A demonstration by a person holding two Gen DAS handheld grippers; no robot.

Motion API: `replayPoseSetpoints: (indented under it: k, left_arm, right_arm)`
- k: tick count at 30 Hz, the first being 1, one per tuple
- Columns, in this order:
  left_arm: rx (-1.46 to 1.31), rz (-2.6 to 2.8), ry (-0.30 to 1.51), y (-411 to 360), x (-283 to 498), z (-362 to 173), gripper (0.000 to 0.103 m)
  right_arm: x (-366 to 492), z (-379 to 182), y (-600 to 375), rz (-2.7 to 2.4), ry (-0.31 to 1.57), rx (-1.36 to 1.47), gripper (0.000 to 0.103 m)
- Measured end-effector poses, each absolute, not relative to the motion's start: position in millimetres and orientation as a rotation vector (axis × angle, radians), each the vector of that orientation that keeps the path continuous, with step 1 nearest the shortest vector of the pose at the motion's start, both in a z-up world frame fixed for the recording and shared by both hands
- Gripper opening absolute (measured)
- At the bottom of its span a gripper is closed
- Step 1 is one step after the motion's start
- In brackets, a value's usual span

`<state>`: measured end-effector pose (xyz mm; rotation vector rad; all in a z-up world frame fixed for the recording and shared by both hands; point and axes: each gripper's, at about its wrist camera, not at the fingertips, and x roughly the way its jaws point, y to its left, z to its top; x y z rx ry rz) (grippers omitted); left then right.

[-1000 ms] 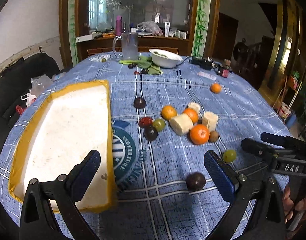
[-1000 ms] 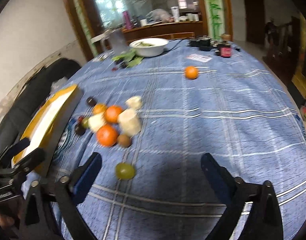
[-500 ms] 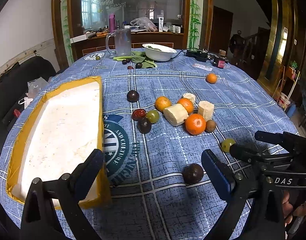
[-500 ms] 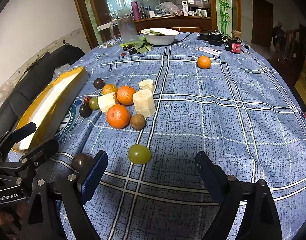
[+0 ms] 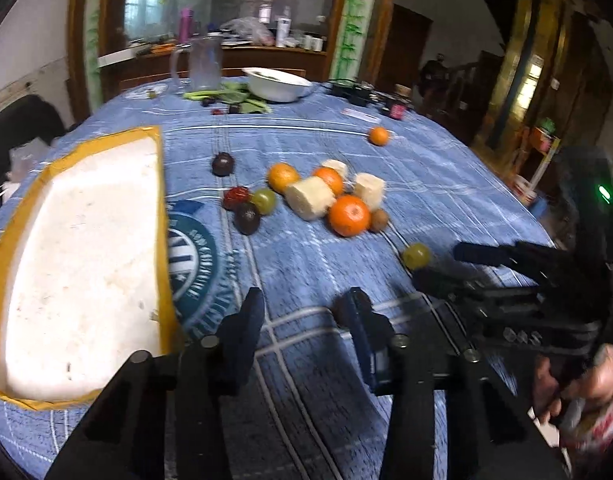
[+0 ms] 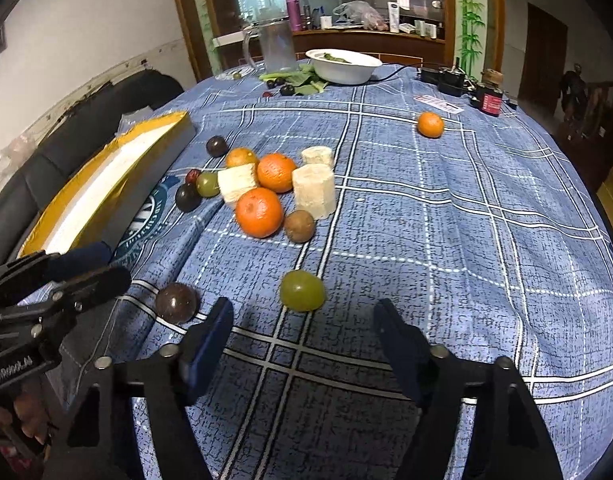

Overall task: Organize fruits
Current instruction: 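Grasp the dark plum with the left tool while the right tool grasps the green grape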

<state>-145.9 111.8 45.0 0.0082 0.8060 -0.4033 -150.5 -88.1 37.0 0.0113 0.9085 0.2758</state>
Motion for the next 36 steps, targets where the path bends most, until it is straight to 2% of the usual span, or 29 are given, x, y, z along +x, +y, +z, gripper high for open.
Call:
replayPoseSetpoints:
  k: [3, 8, 10, 11, 18, 20, 23, 25, 36]
  left_arm:
    - [0.039, -0.459, 0.779, 103.0, -152.1, 48.6, 0.041]
    - [0.073, -0.53, 0.768, 87.0, -150.6, 50.3, 0.04]
    - [0.093, -0.564, 0.776, 78.6, -146.1, 47.2, 0.03]
    - [0.096, -0.58, 0.792, 75.1, -142.2, 44.2, 0.027]
    - [0.139, -0.496, 0.839, 73.2, -128.4, 29.8, 0.026]
    - [0.15, -0.464, 0.85, 76.0, -128.2, 26.3, 0.026]
    - [0.168, -0.415, 0.877, 80.3, -125.0, 17.4, 0.026]
    - [0.14, -0.415, 0.874, 85.8, -123.7, 18.9, 0.021]
    - [-0.078, -0.432, 0.838, 121.7, -123.9, 40.2, 0.02]
  right_arm:
    - [-145.8, 33.3, -84.1, 0.283, 0.928, 0.002, 0.062]
    - [-136.0, 26.6, -82.4, 0.292, 0.971, 0.016, 0.061]
    - [-134.0, 26.7, -80.8, 0.292, 0.975, 0.011, 0.061]
    - [-133.1, 26.5, -79.8, 0.293, 0.976, 0.006, 0.061]
    - [-128.9, 26.0, -76.0, 0.292, 0.979, -0.022, 0.052]
    - [-129.0, 25.7, -75.9, 0.291, 0.977, -0.028, 0.04]
    - [-129.5, 25.9, -75.5, 0.29, 0.973, -0.04, 0.031]
    - [-130.1, 26.3, -76.8, 0.29, 0.971, -0.033, 0.028]
    - [-137.3, 45.0, -74.9, 0.347, 0.925, 0.028, 0.028]
